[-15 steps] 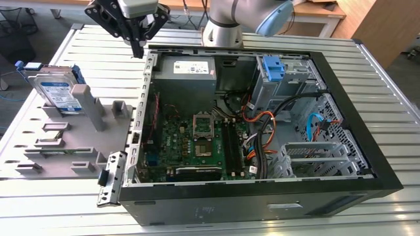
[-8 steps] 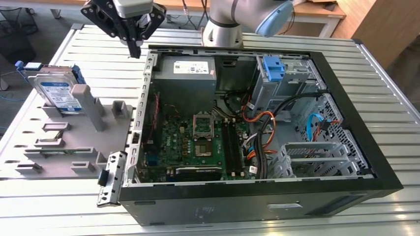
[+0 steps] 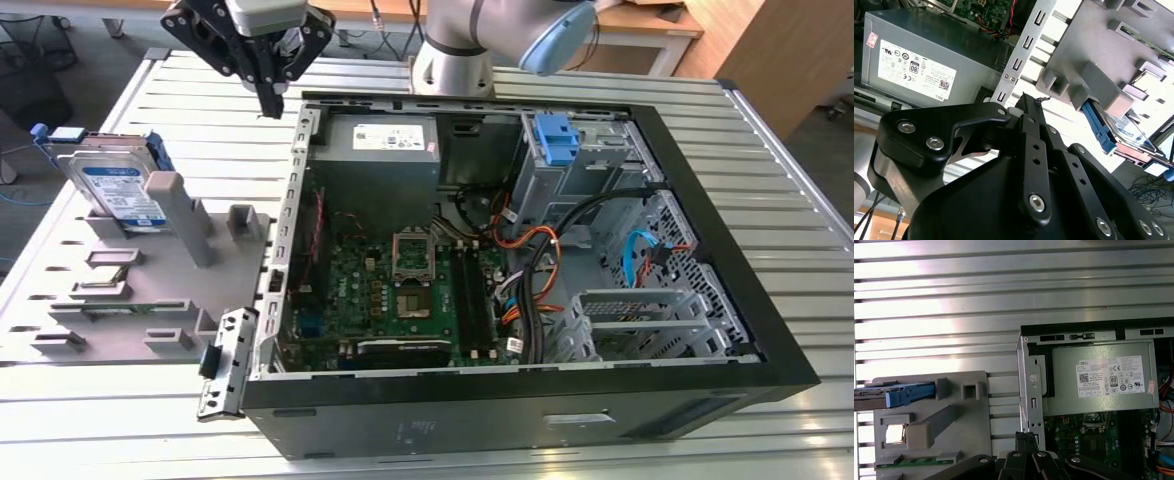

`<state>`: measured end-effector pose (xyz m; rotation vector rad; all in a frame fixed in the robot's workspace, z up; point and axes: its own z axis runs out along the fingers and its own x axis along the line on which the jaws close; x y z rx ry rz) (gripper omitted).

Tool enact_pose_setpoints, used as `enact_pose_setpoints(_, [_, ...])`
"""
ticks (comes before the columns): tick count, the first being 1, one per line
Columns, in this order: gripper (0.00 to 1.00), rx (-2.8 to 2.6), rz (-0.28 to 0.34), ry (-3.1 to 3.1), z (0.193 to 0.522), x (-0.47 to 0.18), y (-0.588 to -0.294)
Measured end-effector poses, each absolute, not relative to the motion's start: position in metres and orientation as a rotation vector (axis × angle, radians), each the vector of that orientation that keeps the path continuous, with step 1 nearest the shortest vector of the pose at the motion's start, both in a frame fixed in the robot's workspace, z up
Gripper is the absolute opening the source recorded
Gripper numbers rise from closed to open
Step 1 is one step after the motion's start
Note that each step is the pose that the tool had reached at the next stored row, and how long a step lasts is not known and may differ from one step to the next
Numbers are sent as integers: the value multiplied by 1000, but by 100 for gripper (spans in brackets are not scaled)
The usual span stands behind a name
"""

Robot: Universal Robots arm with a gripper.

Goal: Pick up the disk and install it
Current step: 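Reach for the disk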

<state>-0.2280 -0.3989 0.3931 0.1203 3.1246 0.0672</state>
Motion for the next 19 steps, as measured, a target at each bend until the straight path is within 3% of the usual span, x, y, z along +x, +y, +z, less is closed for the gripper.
enact_pose_setpoints(19, [11,120,67,3124,392,-243,-399])
